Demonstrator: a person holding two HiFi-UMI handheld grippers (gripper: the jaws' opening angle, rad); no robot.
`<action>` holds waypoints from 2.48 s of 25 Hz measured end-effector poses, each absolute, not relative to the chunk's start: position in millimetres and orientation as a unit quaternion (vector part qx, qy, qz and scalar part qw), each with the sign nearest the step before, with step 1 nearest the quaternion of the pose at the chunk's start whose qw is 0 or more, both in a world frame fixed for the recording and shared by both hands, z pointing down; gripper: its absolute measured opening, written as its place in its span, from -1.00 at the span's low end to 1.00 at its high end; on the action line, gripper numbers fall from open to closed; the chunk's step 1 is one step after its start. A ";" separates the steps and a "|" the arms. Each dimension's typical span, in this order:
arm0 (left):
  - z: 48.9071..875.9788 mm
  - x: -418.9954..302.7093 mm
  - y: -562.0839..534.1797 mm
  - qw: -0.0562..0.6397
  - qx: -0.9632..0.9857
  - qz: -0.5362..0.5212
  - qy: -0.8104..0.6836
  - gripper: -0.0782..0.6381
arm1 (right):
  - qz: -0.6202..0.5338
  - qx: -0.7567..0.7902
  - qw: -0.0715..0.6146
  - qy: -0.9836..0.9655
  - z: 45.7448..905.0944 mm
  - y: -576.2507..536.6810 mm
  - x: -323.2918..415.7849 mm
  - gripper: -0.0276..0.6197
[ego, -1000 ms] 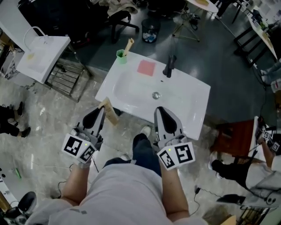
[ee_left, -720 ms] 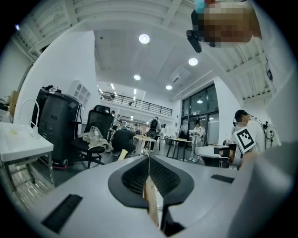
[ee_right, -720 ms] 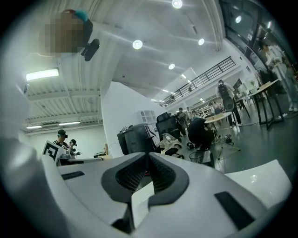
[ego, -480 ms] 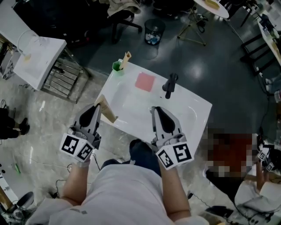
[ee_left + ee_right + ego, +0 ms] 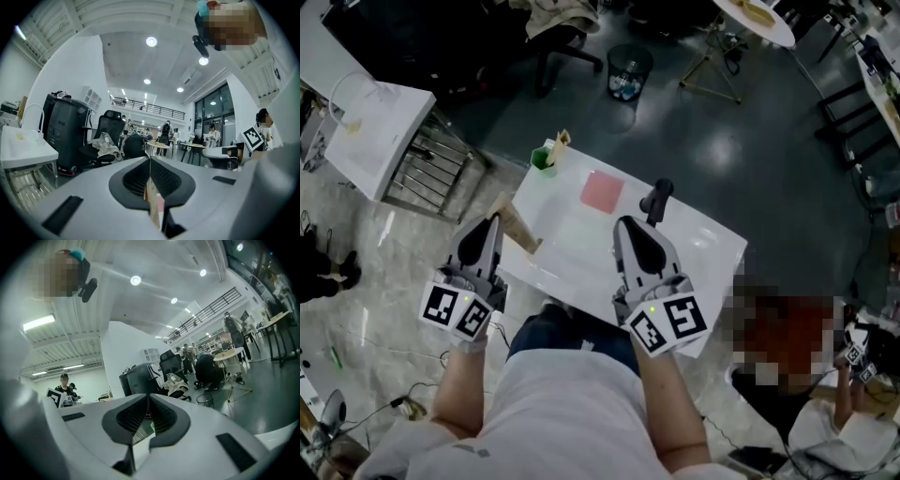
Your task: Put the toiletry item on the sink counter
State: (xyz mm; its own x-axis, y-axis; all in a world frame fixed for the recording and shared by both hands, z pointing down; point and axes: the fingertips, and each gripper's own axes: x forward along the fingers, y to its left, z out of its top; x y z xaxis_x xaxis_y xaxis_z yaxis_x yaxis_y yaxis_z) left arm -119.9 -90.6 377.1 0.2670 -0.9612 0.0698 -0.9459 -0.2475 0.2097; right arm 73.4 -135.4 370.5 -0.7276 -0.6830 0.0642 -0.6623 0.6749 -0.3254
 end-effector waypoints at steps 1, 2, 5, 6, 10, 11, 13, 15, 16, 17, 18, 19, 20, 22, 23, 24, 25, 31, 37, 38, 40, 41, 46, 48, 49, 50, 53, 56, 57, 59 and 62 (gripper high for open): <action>376.0 -122.4 -94.1 0.105 0.788 -0.037 -0.605 -0.73 | -0.167 -0.368 0.031 0.914 370.7 -136.7 70.6 -0.82; 375.1 -124.9 -97.7 0.104 0.788 -0.038 -0.606 -0.73 | -0.168 -0.368 0.031 0.914 371.1 -137.8 67.7 -0.82; 372.9 -132.4 -109.4 0.105 0.789 -0.038 -0.604 -0.73 | -0.174 -0.372 0.029 0.911 372.0 -141.2 60.1 -0.82; 372.2 -134.8 -113.9 0.104 0.791 -0.038 -0.602 -0.73 | -0.176 -0.375 0.029 0.910 372.0 -142.8 58.0 -0.82; 367.9 -145.4 -135.7 0.098 0.800 -0.036 -0.590 -0.73 | -0.174 -0.390 0.032 0.904 369.0 -149.6 49.0 -0.82; 366.0 -148.7 -140.9 0.097 0.802 -0.036 -0.588 -0.73 | -0.173 -0.394 0.033 0.902 367.1 -151.1 46.9 -0.82; 361.7 -155.6 -149.9 0.093 0.804 -0.037 -0.586 -0.73 | -0.171 -0.403 0.035 0.898 363.5 -154.0 43.0 -0.82; 357.8 -162.1 -160.2 0.090 0.809 -0.038 -0.580 -0.73 | -0.170 -0.413 0.038 0.894 361.4 -157.8 39.4 -0.82; 356.5 -164.7 -166.2 0.088 0.811 -0.039 -0.576 -0.73 | -0.169 -0.419 0.040 0.891 360.8 -160.0 38.0 -0.82; 355.7 -167.1 -172.3 0.087 0.814 -0.040 -0.573 -0.73 | -0.168 -0.425 0.042 0.888 360.5 -162.1 36.9 -0.82; 355.4 -169.4 -178.4 0.087 0.816 -0.041 -0.570 -0.73 | -0.168 -0.431 0.042 0.886 360.2 -164.3 36.0 -0.82; 355.3 -171.9 -184.6 0.087 0.818 -0.042 -0.568 -0.73 | -0.167 -0.436 0.043 0.884 359.8 -166.5 35.0 -0.82; 355.3 -174.4 -191.1 0.086 0.819 -0.043 -0.566 -0.73 | -0.166 -0.440 0.044 0.882 359.3 -168.8 33.6 -0.82; 355.7 -178.8 -204.6 0.085 0.821 -0.045 -0.563 -0.73 | -0.163 -0.447 0.044 0.878 359.2 -173.0 30.0 -0.82; 356.4 -180.6 -210.9 0.084 0.822 -0.046 -0.561 -0.73 | -0.163 -0.451 0.044 0.877 360.0 -174.5 28.0 -0.82; 357.2 -182.2 -216.8 0.083 0.824 -0.046 -0.559 -0.73 | -0.163 -0.454 0.044 0.875 361.4 -175.7 26.2 -0.82; 358.1 -183.7 -222.5 0.081 0.825 -0.046 -0.557 -0.73 | -0.163 -0.457 0.044 0.873 362.9 -176.9 24.3 -0.82; 365.6 -189.5 -256.4 0.067 0.832 -0.043 -0.548 -0.73 | -0.160 -0.464 0.037 0.871 365.9 -186.4 12.7 -0.82; 379.6 -194.3 -284.1 0.070 0.832 -0.045 -0.548 -0.73 | -0.159 -0.471 0.023 0.867 369.7 -195.2 9.1 -0.82; 382.7 -194.9 -287.8 0.072 0.832 -0.046 -0.548 -0.73 | -0.159 -0.473 0.021 0.867 370.1 -196.6 9.8 -0.82; 389.7 -195.4 -294.4 0.076 0.831 -0.046 -0.549 -0.73 | -0.159 -0.478 0.018 0.864 370.7 -199.6 12.9 -0.82; 393.4 -195.5 -297.5 0.079 0.831 -0.045 -0.549 -0.73 | -0.160 -0.481 0.017 0.862 371.3 -201.1 14.9 -0.82; 408.8 -195.4 -309.2 0.091 0.829 -0.045 -0.550 -0.73 | -0.164 -0.493 0.011 0.855 376.2 -206.5 22.2 -0.82; 413.3 -195.6 -312.0 0.093 0.828 -0.044 -0.551 -0.73 | -0.162 -0.495 0.005 0.854 378.2 -206.3 21.8 -0.82; 415.2 -195.6 -313.3 0.093 0.828 -0.044 -0.551 -0.73 | -0.161 -0.495 0.001 0.854 379.4 -206.2 21.3 -0.82; 417.2 -195.3 -314.3 0.092 0.828 -0.043 -0.551 -0.73 | -0.162 -0.495 -0.001 0.853 380.6 -205.9 20.8 -0.82; 424.7 -194.0 -315.5 0.092 0.829 -0.041 -0.549 -0.73 | -0.165 -0.496 -0.006 0.853 385.2 -204.6 18.8 -0.82; 434.4 -191.5 -314.9 0.090 0.832 -0.035 -0.547 -0.73 | -0.169 -0.496 -0.010 0.852 390.1 -203.2 17.2 -0.82; 437.5 -190.4 -314.4 0.086 0.833 -0.031 -0.546 -0.73 | -0.170 -0.496 -0.011 0.851 391.5 -202.6 16.9 -0.82; 443.8 -188.0 -313.4 0.079 0.834 -0.024 -0.545 -0.73 | -0.172 -0.497 -0.013 0.850 393.8 -201.3 17.0 -0.82; 454.5 -185.9 -312.3 0.079 0.834 -0.018 -0.546 -0.73 | -0.175 -0.498 -0.018 0.849 397.9 -199.6 18.4 -0.82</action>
